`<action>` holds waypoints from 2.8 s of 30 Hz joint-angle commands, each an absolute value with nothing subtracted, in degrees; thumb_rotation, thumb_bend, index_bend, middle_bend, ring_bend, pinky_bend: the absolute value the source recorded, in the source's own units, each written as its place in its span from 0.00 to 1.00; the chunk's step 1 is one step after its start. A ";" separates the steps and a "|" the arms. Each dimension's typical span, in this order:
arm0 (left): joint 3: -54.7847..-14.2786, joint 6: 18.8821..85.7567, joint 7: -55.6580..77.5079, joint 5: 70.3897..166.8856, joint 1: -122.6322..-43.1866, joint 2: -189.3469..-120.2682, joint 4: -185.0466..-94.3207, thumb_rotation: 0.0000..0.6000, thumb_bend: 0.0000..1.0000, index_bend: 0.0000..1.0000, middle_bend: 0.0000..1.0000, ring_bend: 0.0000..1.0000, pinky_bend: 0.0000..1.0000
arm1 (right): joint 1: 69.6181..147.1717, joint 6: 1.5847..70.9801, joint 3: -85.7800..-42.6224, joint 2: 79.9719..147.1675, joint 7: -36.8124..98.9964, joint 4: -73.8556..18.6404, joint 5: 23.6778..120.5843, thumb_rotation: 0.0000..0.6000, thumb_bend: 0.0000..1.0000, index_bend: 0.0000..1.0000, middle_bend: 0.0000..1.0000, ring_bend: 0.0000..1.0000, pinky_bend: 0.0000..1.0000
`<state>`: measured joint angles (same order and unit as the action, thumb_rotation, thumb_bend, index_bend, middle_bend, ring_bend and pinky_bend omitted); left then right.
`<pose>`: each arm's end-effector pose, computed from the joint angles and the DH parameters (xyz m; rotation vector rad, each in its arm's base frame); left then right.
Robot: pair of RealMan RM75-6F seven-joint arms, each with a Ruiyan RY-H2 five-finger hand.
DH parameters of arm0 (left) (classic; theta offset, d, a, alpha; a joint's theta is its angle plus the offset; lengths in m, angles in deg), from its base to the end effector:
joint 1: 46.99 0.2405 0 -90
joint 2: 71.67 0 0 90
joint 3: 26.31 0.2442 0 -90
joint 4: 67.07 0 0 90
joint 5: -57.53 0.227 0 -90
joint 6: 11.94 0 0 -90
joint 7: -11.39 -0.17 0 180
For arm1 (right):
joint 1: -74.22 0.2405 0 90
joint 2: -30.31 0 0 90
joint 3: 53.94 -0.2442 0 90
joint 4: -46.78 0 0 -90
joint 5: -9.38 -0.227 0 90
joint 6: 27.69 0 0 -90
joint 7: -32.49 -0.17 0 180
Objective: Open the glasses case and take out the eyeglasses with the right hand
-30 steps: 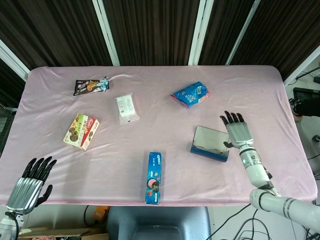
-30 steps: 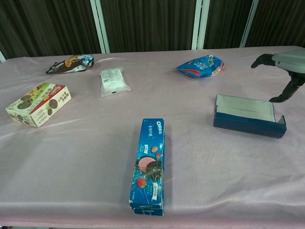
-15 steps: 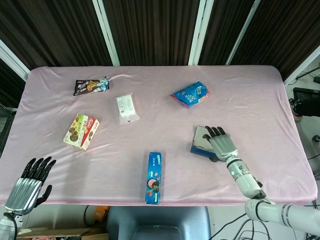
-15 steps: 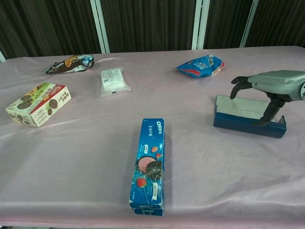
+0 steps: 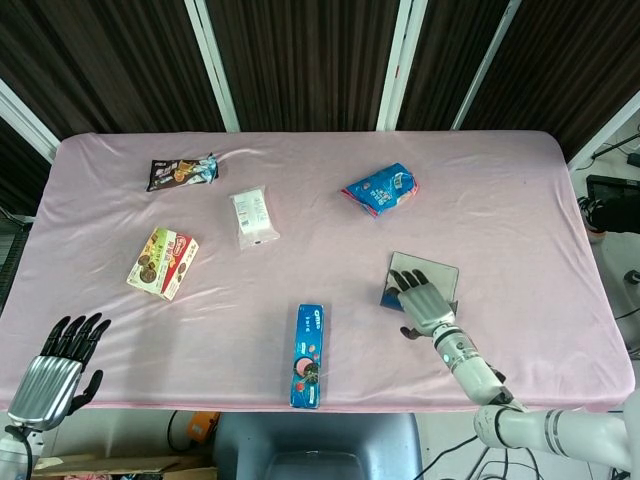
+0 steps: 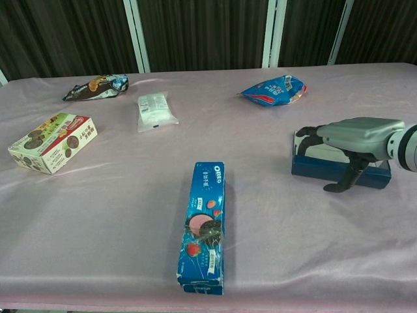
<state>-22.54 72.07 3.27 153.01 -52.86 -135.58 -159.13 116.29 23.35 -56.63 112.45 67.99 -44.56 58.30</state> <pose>-0.2917 0.1827 0.1083 -1.6582 -0.7919 -0.8085 -0.1940 -0.3304 -0.0430 1.9641 -0.9525 0.5029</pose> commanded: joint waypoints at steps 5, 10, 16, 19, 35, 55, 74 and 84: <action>-22.52 72.52 3.70 153.22 -52.68 -135.50 -158.95 1.00 0.43 0.00 0.02 0.03 0.00 | 115.55 25.02 -53.91 111.21 68.43 -48.84 62.83 1.00 0.53 0.39 0.00 0.00 0.00; -22.48 72.49 3.71 153.32 -52.70 -135.53 -158.90 1.00 0.43 0.00 0.02 0.03 0.00 | 113.75 26.09 -49.61 108.77 68.91 -52.20 68.71 1.00 0.55 0.41 0.00 0.00 0.00; -22.37 72.65 3.43 153.59 -52.61 -135.61 -158.99 1.00 0.43 0.00 0.02 0.03 0.00 | 111.44 25.91 -44.02 103.90 68.29 -56.48 75.11 1.00 0.56 0.42 0.00 0.00 0.00; -22.36 72.86 3.49 153.69 -52.51 -135.60 -158.96 1.00 0.43 0.00 0.02 0.03 0.00 | 109.95 27.07 -42.00 101.59 67.31 -57.87 78.68 1.00 0.56 0.42 0.00 0.00 0.00; -22.04 72.24 1.96 154.10 -52.59 -136.18 -159.10 1.00 0.43 0.00 0.02 0.03 0.00 | 101.00 33.23 -37.51 93.78 61.68 -51.50 87.74 1.00 0.57 0.43 0.00 0.00 0.00; -22.51 71.66 1.09 152.85 -52.70 -136.46 -159.43 1.00 0.43 0.00 0.02 0.03 0.00 | 104.65 27.13 -50.51 99.59 62.98 -41.84 72.73 1.00 0.57 0.43 0.00 0.00 0.00; -22.26 72.07 1.93 153.51 -52.67 -136.21 -159.30 1.00 0.43 0.00 0.02 0.03 0.00 | 107.79 24.89 -55.81 103.20 55.64 -38.73 78.27 1.00 0.48 0.53 0.00 0.00 0.00; -22.21 72.29 2.24 153.62 -52.55 -136.13 -159.14 1.00 0.43 0.00 0.02 0.03 0.00 | 108.29 23.04 -54.73 105.10 59.80 -37.40 75.61 1.00 0.54 0.53 0.00 0.00 0.00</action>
<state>-22.22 72.31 2.26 153.62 -52.55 -136.12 -159.14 108.19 23.23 -54.78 104.89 59.56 -37.62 75.85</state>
